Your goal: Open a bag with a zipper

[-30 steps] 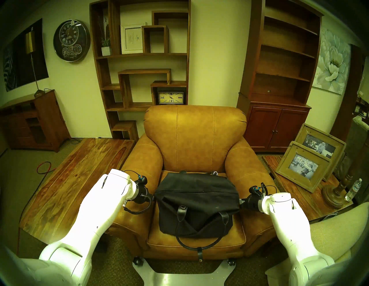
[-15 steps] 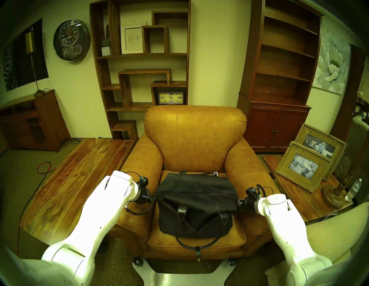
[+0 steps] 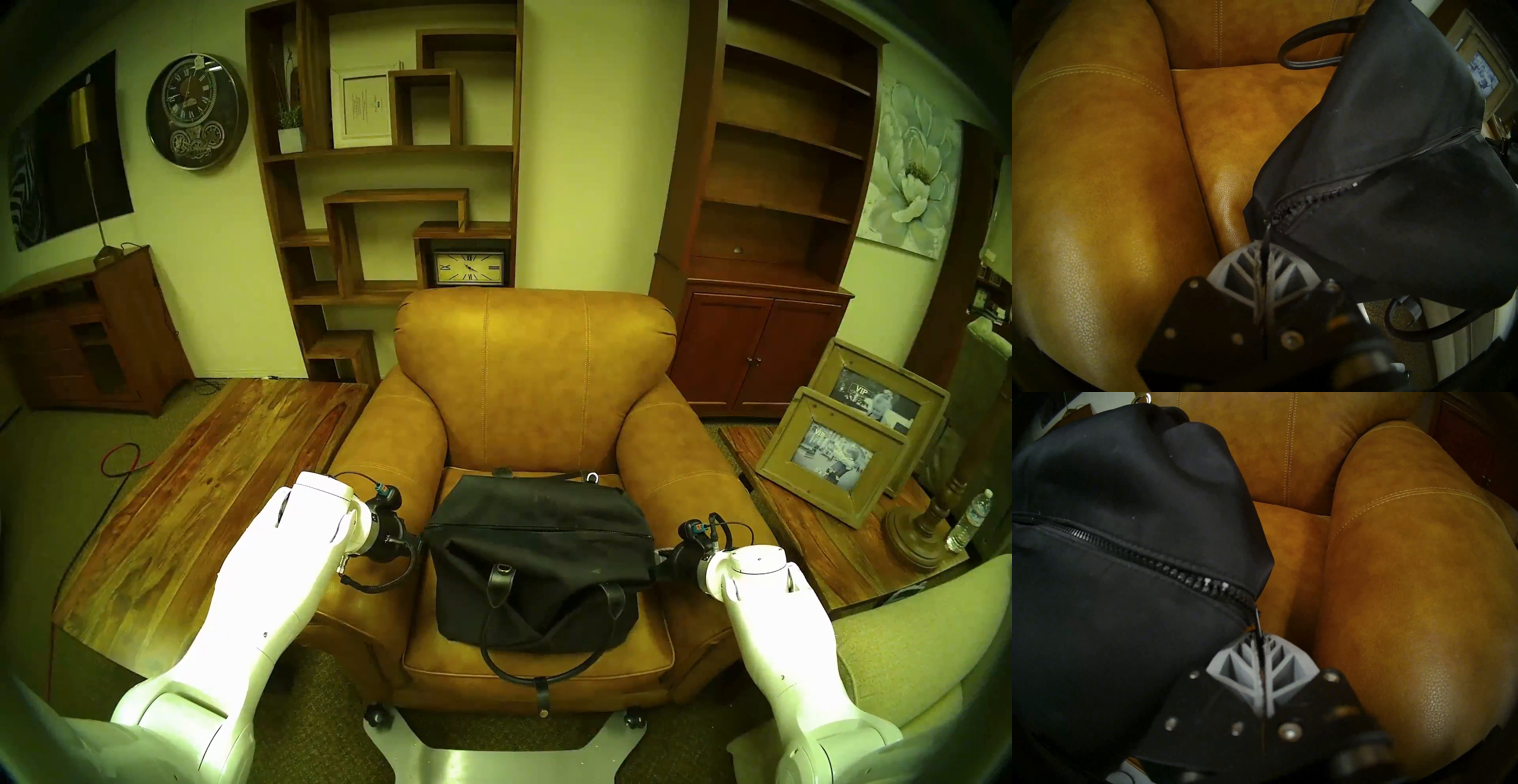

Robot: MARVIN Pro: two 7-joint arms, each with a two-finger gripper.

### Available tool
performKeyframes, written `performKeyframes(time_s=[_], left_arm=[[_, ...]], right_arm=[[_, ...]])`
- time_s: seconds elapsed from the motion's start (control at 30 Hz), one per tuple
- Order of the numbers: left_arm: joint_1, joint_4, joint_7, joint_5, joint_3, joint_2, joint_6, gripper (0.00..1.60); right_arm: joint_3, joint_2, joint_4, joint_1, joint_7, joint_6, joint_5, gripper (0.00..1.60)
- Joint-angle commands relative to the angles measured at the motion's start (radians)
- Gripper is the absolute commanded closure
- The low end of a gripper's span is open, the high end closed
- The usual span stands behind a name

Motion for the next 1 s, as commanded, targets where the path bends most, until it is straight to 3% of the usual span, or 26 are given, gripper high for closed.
performKeyframes(time_s=[0.0, 0.33, 0.97], left_arm=[[0.081, -0.101, -0.031, -0.043, -0.076, 0.045, -0.034, 0.0], [0.193, -0.241, -0.085, -0.081, -0.139, 0.072, -0.064, 0.0], [0.362, -0.488, -0.192, -0.129, -0.123, 0.075, -0.101, 0.0]], right_arm=[[0.058, 0.036, -0.109, -0.038, 0.004, -0.004, 0.024, 0.0], [0.142, 0.041, -0.239, -0.105, 0.056, -0.035, 0.079, 0.0], [0.114, -0.003, -0.451, -0.231, 0.179, -0.037, 0.117, 0.0]])
